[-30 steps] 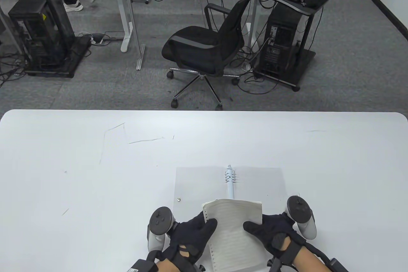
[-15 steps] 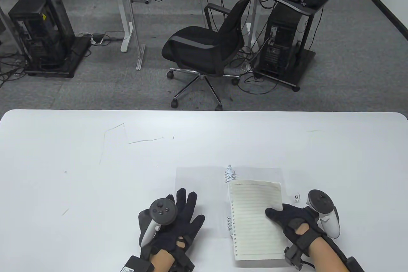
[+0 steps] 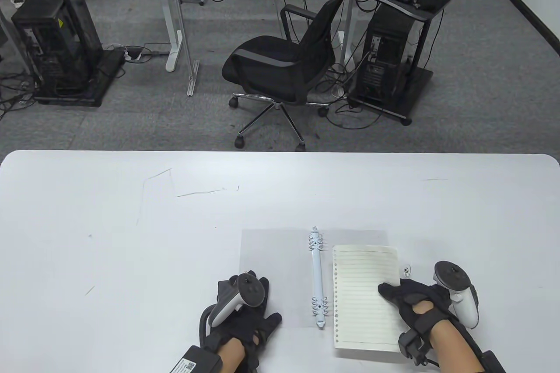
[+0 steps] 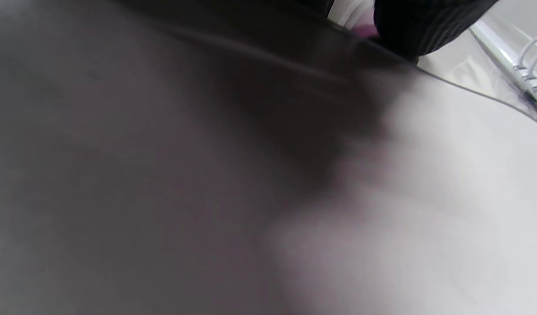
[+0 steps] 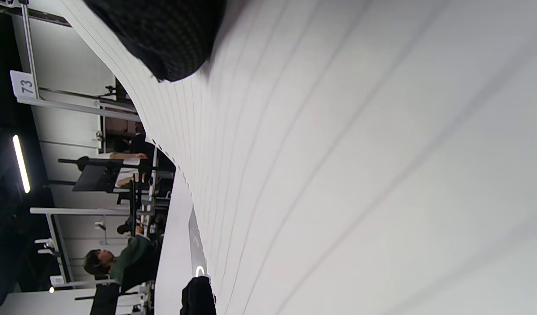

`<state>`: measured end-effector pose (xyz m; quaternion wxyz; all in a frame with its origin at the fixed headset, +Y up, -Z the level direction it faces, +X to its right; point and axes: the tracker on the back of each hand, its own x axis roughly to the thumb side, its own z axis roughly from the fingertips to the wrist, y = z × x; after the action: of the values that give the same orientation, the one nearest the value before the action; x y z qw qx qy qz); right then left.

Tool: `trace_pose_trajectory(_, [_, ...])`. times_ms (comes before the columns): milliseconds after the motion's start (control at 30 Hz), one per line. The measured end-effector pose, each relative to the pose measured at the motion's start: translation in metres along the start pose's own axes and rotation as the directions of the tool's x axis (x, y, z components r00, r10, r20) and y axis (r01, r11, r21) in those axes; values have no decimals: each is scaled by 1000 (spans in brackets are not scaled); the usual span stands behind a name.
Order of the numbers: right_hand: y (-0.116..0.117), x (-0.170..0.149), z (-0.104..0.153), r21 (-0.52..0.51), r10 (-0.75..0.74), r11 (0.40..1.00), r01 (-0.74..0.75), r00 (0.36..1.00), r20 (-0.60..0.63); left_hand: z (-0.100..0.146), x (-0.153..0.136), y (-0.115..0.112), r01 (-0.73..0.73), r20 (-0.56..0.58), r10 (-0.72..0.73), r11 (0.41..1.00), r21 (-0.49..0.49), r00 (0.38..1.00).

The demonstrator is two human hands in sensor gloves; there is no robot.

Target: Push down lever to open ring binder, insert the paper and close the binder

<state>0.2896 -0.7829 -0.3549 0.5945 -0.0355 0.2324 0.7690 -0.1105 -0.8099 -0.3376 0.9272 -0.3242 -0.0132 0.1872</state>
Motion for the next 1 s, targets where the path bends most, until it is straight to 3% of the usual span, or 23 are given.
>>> trace_pose_trajectory(233, [0,21,-10,-28,50,998,-52,995,-83,0,0,1,-4,-3,4,1000,-4,1000])
trace_pose_trajectory(533, [10,76,-47,-3,115,993,-119,965,-237,1,1,2,-12,-6,12,1000,-5,1000])
trace_pose_trajectory(733, [12,87,-66,-11,170,983,-185,924,-343,1,1,3,-6,-8,6,1000,-4,1000])
trace_pose_trajectory(1000, [11,93,-69,-1,224,970,-242,898,-379,1,2,4,1,-13,-1,1000,-7,1000])
